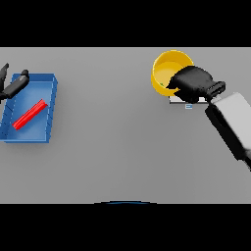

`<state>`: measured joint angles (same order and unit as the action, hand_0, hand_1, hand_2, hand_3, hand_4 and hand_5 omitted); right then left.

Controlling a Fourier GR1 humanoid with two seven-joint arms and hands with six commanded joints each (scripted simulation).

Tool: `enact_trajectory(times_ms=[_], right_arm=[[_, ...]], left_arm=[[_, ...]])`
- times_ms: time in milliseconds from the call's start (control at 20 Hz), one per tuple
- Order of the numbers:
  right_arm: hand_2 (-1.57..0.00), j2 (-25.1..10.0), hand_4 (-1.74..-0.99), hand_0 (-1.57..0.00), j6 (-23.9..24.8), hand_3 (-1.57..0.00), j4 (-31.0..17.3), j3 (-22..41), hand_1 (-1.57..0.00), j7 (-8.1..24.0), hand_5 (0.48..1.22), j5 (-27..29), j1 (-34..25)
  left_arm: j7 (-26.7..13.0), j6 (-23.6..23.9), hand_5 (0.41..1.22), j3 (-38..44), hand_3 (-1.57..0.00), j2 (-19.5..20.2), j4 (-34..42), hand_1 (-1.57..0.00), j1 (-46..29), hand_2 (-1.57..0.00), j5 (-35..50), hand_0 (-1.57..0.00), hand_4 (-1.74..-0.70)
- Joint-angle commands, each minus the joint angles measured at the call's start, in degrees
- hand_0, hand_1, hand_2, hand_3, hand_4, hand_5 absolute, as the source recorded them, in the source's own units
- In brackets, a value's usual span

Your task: Pick up the red beaker and tilt it to pour out 1 green nut into yellow bowl. Pick up the yellow bowl and place it on the metallic measuring scale.

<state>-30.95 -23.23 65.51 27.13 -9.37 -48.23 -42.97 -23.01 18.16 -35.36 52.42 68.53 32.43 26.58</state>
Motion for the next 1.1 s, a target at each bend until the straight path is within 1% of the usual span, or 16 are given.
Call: enact_trajectory(times_ms=[0,50,100,200,300,350,450,600,650,700,750,800,850,900,1000,1050], right_arm=[[-1.54,-0.3,-1.741,-1.57,1.4,-1.14,-1.7,-0.3,-1.57,-1.1,1.221,-0.3,-0.2],[-1.55,-0.3,-1.741,-1.57,2.6,-1.15,-3.8,-0.6,-1.57,-1.5,1.221,-0.7,-0.6],[-1.55,-0.1,-1.741,-1.57,3.2,-1.15,-5.5,-1.1,-1.57,-0.8,1.221,-0.8,-1.0],[-1.54,-0.3,-1.741,-1.57,4.4,-1.15,-9.2,-1.9,-1.57,-1.3,1.221,-1.0,-1.5],[-1.50,0.3,-1.741,-1.57,6.1,-1.17,-12.4,-2.4,-1.57,-1.1,1.221,-1.3,-1.8],[-1.49,0.7,-1.741,-1.57,7.2,-1.20,-14.8,-2.7,-1.57,-2.1,1.221,-1.4,-2.2],[-1.46,1.3,-1.741,-1.57,8.3,-1.27,-18.6,-3.2,-1.57,-2.4,1.221,-1.6,-3.2],[-1.43,2.1,-1.741,-1.57,8.5,-1.33,-22.5,-4.1,-1.57,-2.8,1.221,-1.1,-4.3],[-1.42,2.1,-1.741,-1.57,9.2,-1.35,-23.5,-4.1,-1.57,-3.9,1.221,-1.0,-4.1],[-1.41,2.7,-1.741,-1.56,9.1,-1.37,-24.7,-4.4,-1.57,-3.3,1.221,-0.8,-4.3],[-1.39,3.0,-1.741,-1.55,9.1,-1.41,-26.2,-4.8,-1.57,-3.9,1.221,-0.6,-4.9],[-1.38,3.1,-1.741,-1.53,8.6,-1.44,-26.6,-5.0,-1.57,-3.5,1.221,-0.3,-4.9],[-1.37,3.6,-1.741,-1.47,8.5,-1.47,-27.2,-5.0,-1.57,-3.2,1.221,-0.1,-5.0],[-1.36,3.9,-1.741,-1.42,8.7,-1.49,-28.0,-4.9,-1.57,-4.1,1.221,-0.2,-5.3],[-1.39,3.5,-1.741,-1.40,7.9,-1.36,-28.3,-5.0,-1.57,-4.1,1.221,0.1,-5.6],[-1.42,3.6,-1.741,-1.33,7.5,-1.20,-28.6,-5.4,-1.46,-4.0,1.221,0.5,-5.6]], left_arm=[[-0.4,0.0,0.730,0.2,0.00,0.3,0.1,0.00,0.0,0.00,0.1,0.00,-0.74],[0.1,-0.1,0.734,0.2,0.00,0.5,0.5,0.00,-0.4,0.00,0.2,0.00,-0.74],[-0.9,0.1,0.738,0.1,0.00,0.7,0.9,0.00,-0.2,0.00,0.2,0.00,-0.74],[-1.3,-0.4,0.734,-0.2,0.00,1.2,0.5,0.00,0.2,0.00,-0.4,0.00,-0.73],[-1.5,-0.4,0.725,-0.4,0.00,1.1,1.1,0.00,0.0,0.00,-0.3,0.00,-0.72],[-1.6,-0.1,0.720,-0.6,0.00,0.8,1.4,0.00,-0.3,0.00,-0.3,0.00,-0.72],[-1.6,-0.1,0.714,-0.2,0.00,1.0,1.4,0.00,-0.1,0.00,0.0,0.00,-0.72],[-1.3,-0.2,0.710,-0.5,0.00,0.3,0.3,0.00,-0.2,0.00,-0.3,0.00,-0.73],[-0.5,-0.6,0.710,-0.2,0.00,0.9,0.2,0.00,-0.7,0.00,-0.1,0.00,-0.72],[-0.9,-0.6,0.710,-0.4,0.00,0.9,0.6,0.00,-0.8,0.00,-0.2,0.00,-0.73],[-0.4,-0.8,0.714,-0.1,0.00,0.7,0.3,0.00,-0.8,0.00,0.2,0.00,-0.73],[-0.8,-0.6,0.713,0.1,0.00,1.1,1.1,0.00,-0.5,0.00,0.4,0.00,-0.73],[-1.3,-0.5,0.710,-0.2,0.00,0.7,0.3,0.00,0.2,0.00,-0.2,0.00,-0.73],[-1.4,-0.7,0.712,-0.2,0.00,0.8,0.3,0.00,0.1,0.00,-0.1,0.00,-0.73],[-1.5,-0.1,0.715,-0.6,0.00,0.6,0.5,0.00,0.0,0.00,-0.7,0.00,-0.73],[-1.7,-0.1,0.717,-0.5,0.00,0.8,0.5,0.00,-0.1,0.00,-0.5,0.00,-0.73]])
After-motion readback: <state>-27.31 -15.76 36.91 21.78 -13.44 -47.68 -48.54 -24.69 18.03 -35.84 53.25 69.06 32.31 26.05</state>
